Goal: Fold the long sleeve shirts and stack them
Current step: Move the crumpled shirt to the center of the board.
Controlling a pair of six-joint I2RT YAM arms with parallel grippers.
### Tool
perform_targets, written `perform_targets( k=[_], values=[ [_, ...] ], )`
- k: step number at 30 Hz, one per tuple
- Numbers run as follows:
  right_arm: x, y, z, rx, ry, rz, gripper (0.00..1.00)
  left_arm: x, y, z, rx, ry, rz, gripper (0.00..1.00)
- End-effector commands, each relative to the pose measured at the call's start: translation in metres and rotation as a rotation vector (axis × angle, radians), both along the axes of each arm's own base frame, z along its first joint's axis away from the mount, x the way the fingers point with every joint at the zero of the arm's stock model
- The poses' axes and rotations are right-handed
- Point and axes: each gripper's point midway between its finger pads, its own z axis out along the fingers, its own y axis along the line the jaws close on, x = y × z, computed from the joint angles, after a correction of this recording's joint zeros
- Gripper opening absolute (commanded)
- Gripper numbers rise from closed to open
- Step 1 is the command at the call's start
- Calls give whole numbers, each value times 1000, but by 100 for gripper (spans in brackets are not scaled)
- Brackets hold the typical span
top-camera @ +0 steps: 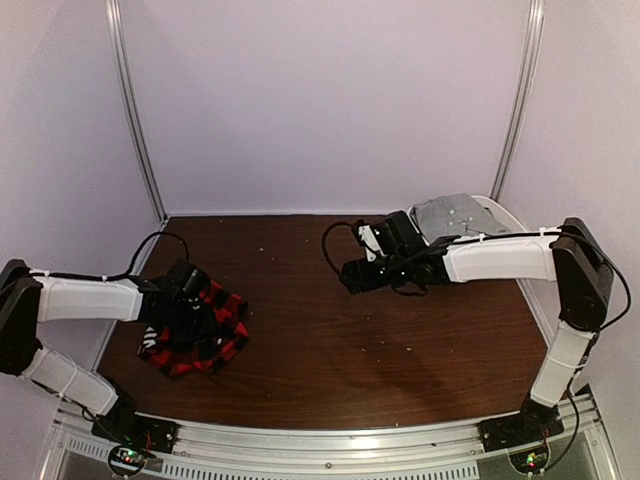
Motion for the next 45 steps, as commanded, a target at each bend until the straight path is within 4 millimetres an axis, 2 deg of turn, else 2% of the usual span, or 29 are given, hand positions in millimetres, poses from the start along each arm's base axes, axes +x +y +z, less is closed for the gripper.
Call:
perform_targets(
  k=[1, 6, 8, 13, 17, 20, 23, 26, 30, 37, 45],
  values=[
    [-5, -12, 12, 16, -38, -42, 82, 23, -84, 14, -98, -72, -252, 29],
    [-15, -30, 11, 1, -43, -77, 82, 17, -157, 14, -134, -51, -467, 18],
    [-20, -37, 8, -1, -36, -91, 82, 12, -187, 21, -158, -58, -554, 14],
    [-33, -58, 6, -16, -25, -141, 82, -15, -251, 34, -184, -67, -761, 6],
    [-41, -72, 10, -3, -36, -176, 82, -33, -281, 57, -206, -94, -878, 2],
    [-43, -75, 8, 5, -33, -186, 82, -36, -284, 80, -222, -133, -902, 1],
    [-42, -73, 8, 7, -31, -188, 82, -35, -277, 105, -231, -187, -888, 2],
    [-39, -71, 11, 8, -36, -187, 82, -31, -269, 119, -239, -211, -859, 3],
    [-35, -68, 14, 5, -43, -188, 82, -22, -259, 125, -256, -217, -812, 4],
    [-34, -64, 10, 0, -31, -176, 82, -8, -247, 146, -317, -258, -754, 4],
    [-34, -62, 10, 10, -31, -173, 82, 13, -223, 145, -403, -260, -669, 3]
  ],
)
